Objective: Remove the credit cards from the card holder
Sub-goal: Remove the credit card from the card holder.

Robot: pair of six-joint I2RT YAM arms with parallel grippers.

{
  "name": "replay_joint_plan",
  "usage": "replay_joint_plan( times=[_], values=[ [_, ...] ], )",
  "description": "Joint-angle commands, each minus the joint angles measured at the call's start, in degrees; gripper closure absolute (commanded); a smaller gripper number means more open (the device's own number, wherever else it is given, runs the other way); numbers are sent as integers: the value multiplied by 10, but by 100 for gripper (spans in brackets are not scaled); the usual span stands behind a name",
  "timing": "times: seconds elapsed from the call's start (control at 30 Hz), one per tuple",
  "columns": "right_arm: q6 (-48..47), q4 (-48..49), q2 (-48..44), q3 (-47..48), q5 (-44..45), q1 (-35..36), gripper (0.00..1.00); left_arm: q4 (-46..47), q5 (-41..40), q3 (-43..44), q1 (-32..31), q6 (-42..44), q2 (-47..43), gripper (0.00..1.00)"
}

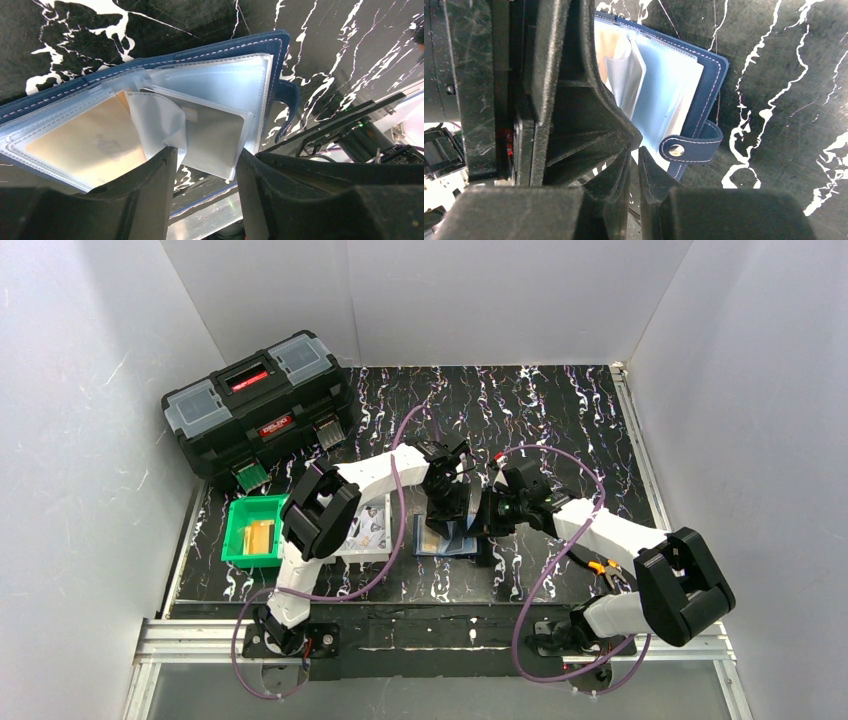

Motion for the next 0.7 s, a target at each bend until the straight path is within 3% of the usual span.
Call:
replay_joint_plan(
  times=[0.0,0.37,0.67],
  values=[
    [-29,81,-18,-17,-11,4,83,-12,46,15,6,8,-3,53],
    [-40,76,-3,-13,-2,6,84,-30,39,19,21,26,-26,44],
    [-35,52,-19,-15,12,6,83,-87,-37,54,21,70,-49,39]
  ],
)
